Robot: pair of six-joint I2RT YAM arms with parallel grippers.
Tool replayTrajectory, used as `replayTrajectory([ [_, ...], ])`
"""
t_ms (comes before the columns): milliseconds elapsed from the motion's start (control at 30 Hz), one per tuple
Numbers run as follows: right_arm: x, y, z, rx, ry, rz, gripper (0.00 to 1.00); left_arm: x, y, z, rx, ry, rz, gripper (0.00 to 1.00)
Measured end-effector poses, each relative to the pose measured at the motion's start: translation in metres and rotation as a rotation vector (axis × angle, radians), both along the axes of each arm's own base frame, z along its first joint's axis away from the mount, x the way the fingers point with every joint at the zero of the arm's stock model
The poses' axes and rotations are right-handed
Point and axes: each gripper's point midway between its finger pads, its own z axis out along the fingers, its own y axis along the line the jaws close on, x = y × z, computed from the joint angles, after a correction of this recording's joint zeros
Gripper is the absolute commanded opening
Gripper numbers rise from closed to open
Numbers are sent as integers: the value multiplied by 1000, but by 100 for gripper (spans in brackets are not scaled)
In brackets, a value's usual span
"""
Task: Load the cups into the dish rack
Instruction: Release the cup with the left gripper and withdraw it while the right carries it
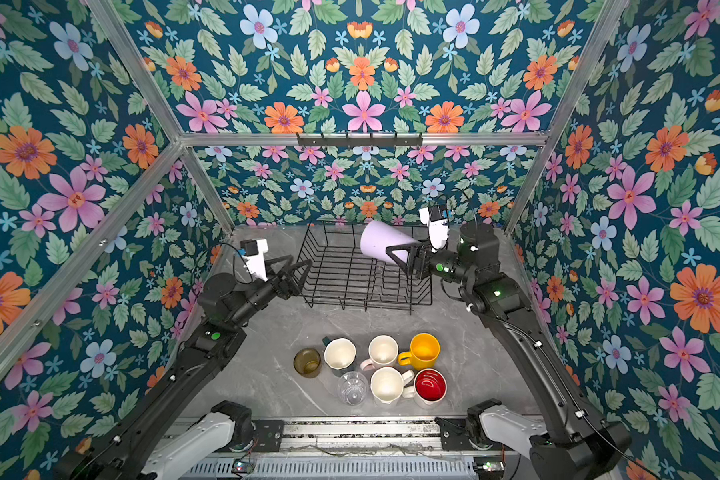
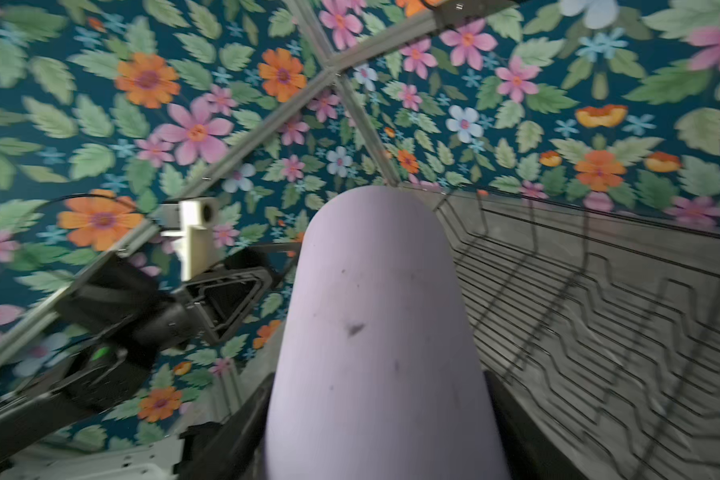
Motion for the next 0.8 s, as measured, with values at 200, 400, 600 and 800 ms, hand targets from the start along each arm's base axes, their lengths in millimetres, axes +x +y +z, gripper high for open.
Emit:
replayTrajectory([
  [200, 45, -24, -29, -216, 97, -184, 0, -11, 62, -21, 25, -2, 318, 99],
  [400, 93, -33, -25, -387, 120, -270, 0, -18, 85, -20, 14, -25, 427, 100],
  [600, 136, -40, -56, -564, 192, -312, 0, -18, 89, -31, 33, 5, 451, 100],
  [800, 160, -43, -85, -683, 258, -317, 0, -19, 92, -32, 38, 13, 465, 100],
])
